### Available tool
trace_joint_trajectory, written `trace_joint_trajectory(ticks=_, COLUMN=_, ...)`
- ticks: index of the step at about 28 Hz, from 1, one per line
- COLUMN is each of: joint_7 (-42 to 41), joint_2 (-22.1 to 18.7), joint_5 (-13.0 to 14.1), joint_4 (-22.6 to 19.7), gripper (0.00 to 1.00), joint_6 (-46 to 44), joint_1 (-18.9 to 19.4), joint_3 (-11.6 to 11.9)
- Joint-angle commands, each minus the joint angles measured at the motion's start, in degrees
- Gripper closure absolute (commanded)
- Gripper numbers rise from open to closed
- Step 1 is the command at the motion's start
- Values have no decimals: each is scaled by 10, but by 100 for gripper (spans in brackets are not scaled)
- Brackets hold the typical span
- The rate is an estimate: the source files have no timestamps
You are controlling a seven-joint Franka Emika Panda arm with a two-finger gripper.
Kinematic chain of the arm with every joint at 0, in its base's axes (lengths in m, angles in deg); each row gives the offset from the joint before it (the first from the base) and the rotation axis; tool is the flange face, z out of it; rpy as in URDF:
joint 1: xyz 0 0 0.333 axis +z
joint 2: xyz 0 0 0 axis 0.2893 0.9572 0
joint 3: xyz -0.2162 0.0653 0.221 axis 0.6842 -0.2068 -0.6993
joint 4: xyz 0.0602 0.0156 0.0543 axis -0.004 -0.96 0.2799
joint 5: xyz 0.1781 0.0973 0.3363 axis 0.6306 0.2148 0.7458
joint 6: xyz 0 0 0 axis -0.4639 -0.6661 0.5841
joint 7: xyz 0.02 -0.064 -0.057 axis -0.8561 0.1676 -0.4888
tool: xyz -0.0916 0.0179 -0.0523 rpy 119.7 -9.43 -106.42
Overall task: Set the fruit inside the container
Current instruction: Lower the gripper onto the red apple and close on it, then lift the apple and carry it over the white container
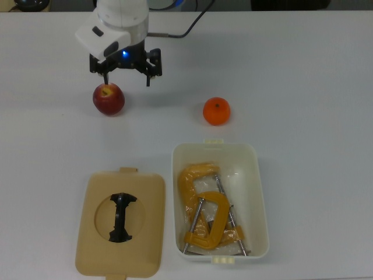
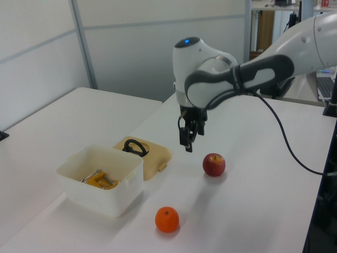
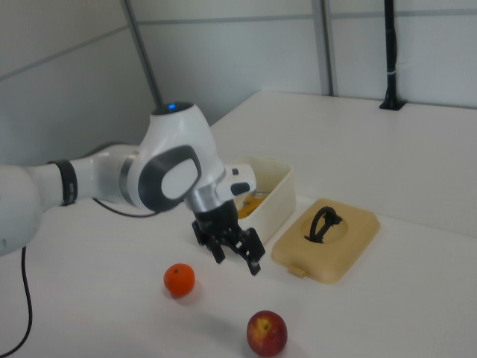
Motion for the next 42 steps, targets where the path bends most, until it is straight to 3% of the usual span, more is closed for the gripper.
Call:
trace_joint_trajectory(ticks=1, joint_7=17, joint_2=-3, joint_5=-24, joint_4=-50, gripper=0, joint_6=57, joint_1=-12, joint_3=5)
trace_joint_trajectory(ticks=9, joint_7=17, joint_2=21, joint_5=-68, joint_4=-69, gripper=0, joint_6=85, joint_1=-47, joint_3=4)
trace_joint_trajectory(ticks=16, joint_7=33, joint_2=35, joint_5=-114, joint_4=-121, gripper=0, joint_6=141, joint_1=-50, joint_3=4)
trace_joint_trajectory(ticks=20, joint_7=92, joint_2=41, joint_5=-164, joint_4=-135, gripper=0, joint_6=156, joint_1=-46, joint_3=3)
trace_joint_trajectory(ticks=25, joint_7=101, joint_2=53, joint_5=-171, joint_4=-134, gripper=0, joint_6=157, joint_1=-47, joint_3=3)
trace_joint_trajectory(ticks=26, joint_7=103, joint_2=54, joint_5=-172, joint_4=-134, gripper=8, joint_6=157, joint_1=-47, joint_3=2)
trace_joint_trajectory(ticks=27, joint_7=106, joint_2=57, joint_5=-172, joint_4=-133, gripper=45, joint_6=157, joint_1=-47, joint_3=3)
trace_joint_trajectory(ticks=29, joint_7=113, joint_2=56, joint_5=-171, joint_4=-131, gripper=86, joint_6=156, joint_1=-47, joint_3=2)
trace_joint_trajectory(ticks=30, joint_7=123, joint_2=55, joint_5=-171, joint_4=-130, gripper=100, joint_6=156, joint_1=-47, joint_3=2)
trace_joint_trajectory(ticks=37, joint_7=149, joint_2=47, joint_5=-157, joint_4=-91, gripper=100, joint_6=147, joint_1=-47, joint_3=-2)
trace_joint_trajectory(ticks=38, joint_7=146, joint_2=45, joint_5=-129, joint_4=-65, gripper=100, joint_6=128, joint_1=-47, joint_3=-2)
trace_joint_trajectory(ticks=42, joint_7=139, joint_2=52, joint_5=-59, joint_4=14, gripper=100, joint_6=67, joint_1=-46, joint_3=-3)
